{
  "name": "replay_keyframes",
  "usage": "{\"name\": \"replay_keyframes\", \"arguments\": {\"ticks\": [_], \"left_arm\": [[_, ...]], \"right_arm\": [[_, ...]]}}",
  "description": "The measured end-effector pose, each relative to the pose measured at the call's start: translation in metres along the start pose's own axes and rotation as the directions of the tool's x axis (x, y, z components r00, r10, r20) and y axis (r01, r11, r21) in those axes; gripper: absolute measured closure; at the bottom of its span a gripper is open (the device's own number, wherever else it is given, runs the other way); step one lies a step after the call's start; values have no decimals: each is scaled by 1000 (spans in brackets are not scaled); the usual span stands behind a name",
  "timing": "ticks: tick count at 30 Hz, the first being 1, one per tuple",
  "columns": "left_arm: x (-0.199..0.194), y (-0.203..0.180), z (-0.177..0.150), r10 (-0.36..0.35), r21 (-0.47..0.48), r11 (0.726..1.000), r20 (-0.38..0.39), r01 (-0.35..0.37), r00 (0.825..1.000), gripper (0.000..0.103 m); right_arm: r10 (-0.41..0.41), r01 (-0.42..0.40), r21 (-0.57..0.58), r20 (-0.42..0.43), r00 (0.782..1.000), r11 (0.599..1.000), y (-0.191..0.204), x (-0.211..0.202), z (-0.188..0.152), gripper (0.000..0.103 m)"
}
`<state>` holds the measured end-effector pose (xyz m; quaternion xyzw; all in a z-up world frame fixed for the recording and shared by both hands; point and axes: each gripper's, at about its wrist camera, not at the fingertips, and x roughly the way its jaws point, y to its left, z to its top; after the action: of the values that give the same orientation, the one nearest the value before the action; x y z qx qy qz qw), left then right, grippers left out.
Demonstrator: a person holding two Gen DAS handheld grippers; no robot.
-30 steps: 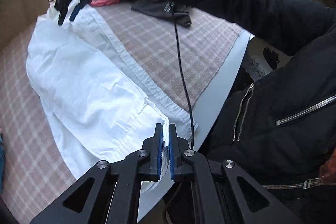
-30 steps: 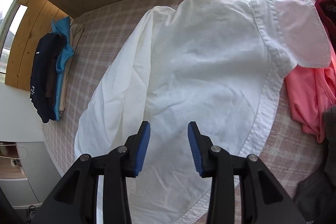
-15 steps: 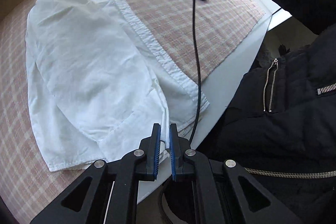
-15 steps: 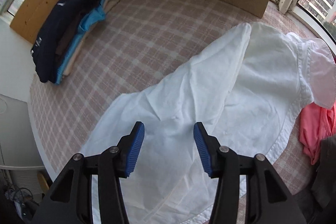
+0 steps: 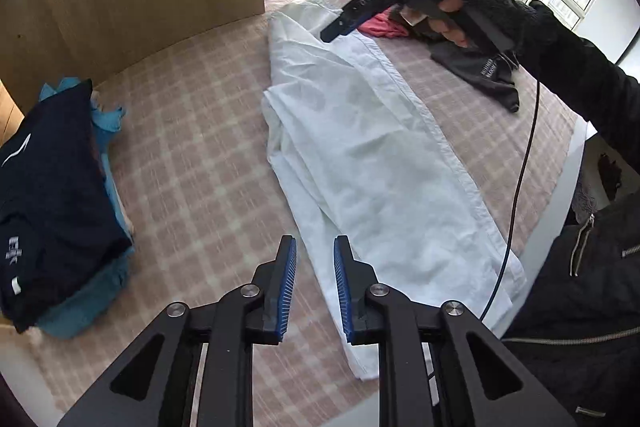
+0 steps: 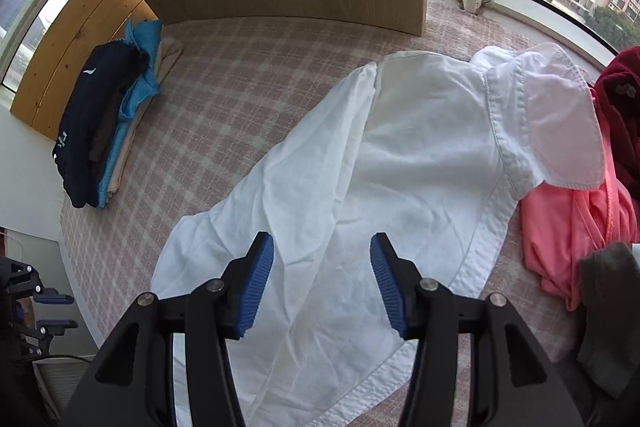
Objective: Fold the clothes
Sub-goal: 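Move the open left gripper back over the folded shirt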
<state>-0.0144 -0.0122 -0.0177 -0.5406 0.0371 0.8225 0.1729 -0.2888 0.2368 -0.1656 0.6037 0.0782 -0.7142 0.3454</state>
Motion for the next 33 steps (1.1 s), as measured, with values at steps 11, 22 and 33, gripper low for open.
{"name": "replay_keyframes", "arguments": {"ticks": [11,22,33], "left_arm": [[113,65,82,-102,173,977,-141,126,985,76],[141,61,103,-218,229,940,-162,252,962,68],[126,85,96,-213,110,970,-48,217,976,96]], "right_arm": [[114,-110,66,-46,992,992,-21,24,19,53],[250,-239,136,-71,966,961,-23,59,33,53],[184,-184,54,13,983,981,-22,38,38,96]]}}
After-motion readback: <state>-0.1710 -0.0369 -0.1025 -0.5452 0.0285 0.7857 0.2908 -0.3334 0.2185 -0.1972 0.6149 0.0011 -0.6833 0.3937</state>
